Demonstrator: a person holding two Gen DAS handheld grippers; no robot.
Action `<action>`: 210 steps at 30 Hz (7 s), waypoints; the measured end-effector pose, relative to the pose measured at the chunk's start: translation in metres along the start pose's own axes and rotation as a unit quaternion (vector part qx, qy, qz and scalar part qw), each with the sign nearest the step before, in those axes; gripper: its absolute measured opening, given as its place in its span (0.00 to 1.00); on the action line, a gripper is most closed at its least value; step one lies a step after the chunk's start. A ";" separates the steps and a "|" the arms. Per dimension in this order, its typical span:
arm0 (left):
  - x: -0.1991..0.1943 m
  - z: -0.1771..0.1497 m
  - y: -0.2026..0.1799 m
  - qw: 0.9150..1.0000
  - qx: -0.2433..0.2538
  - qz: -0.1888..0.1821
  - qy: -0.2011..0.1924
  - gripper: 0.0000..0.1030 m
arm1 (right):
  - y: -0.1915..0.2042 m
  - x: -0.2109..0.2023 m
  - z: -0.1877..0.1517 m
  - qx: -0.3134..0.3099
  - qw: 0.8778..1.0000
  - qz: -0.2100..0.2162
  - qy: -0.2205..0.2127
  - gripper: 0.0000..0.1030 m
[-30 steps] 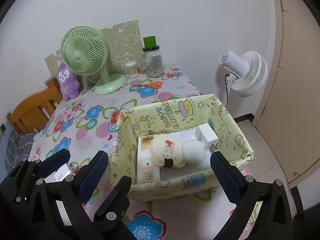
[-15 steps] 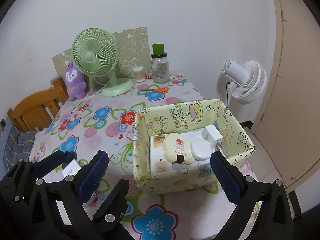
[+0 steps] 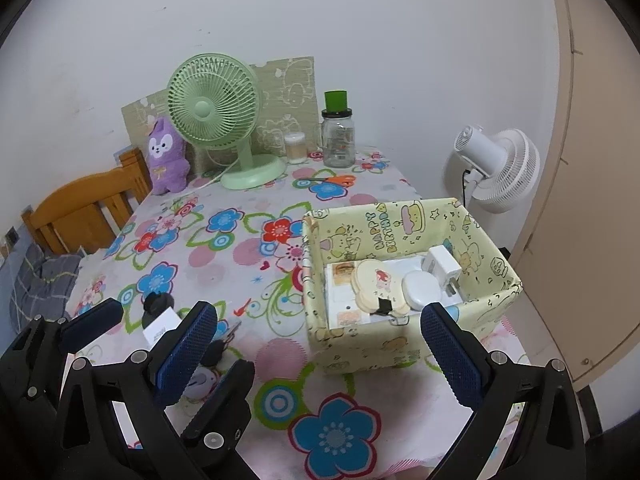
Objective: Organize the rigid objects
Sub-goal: 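Withdraw both tools from the box toward the black key and lavender fob, then grasp the black car key with the right gripper, then grasp the lavender round fob with the left gripper, then carry the lavender fob and black key toward the box with both grippers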
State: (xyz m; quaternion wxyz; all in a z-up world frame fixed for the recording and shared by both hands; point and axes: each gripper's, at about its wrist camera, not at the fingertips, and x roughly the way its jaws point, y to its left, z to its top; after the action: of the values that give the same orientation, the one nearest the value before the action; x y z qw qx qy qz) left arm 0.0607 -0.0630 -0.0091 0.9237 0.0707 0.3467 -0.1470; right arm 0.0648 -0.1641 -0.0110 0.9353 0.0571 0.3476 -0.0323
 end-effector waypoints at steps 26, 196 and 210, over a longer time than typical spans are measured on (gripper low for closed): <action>-0.009 -0.037 0.037 0.999 -0.022 0.025 0.002 1.00 | 0.045 -0.011 -0.029 -0.046 0.999 0.017 -0.023 1.00; -0.001 -0.034 0.036 0.999 -0.035 0.023 0.003 0.40 | 0.055 0.016 -0.017 -0.096 0.992 0.074 0.015 0.34; -0.002 -0.010 0.014 1.000 -0.022 0.020 -0.009 0.40 | 0.030 0.008 0.003 -0.086 0.994 0.069 0.001 0.34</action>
State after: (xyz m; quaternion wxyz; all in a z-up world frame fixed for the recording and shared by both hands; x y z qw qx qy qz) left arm 0.0578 -0.0471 -0.0151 0.9310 0.0557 0.3397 -0.1217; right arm 0.0762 -0.1352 -0.0116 0.9365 0.0003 0.3451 0.0620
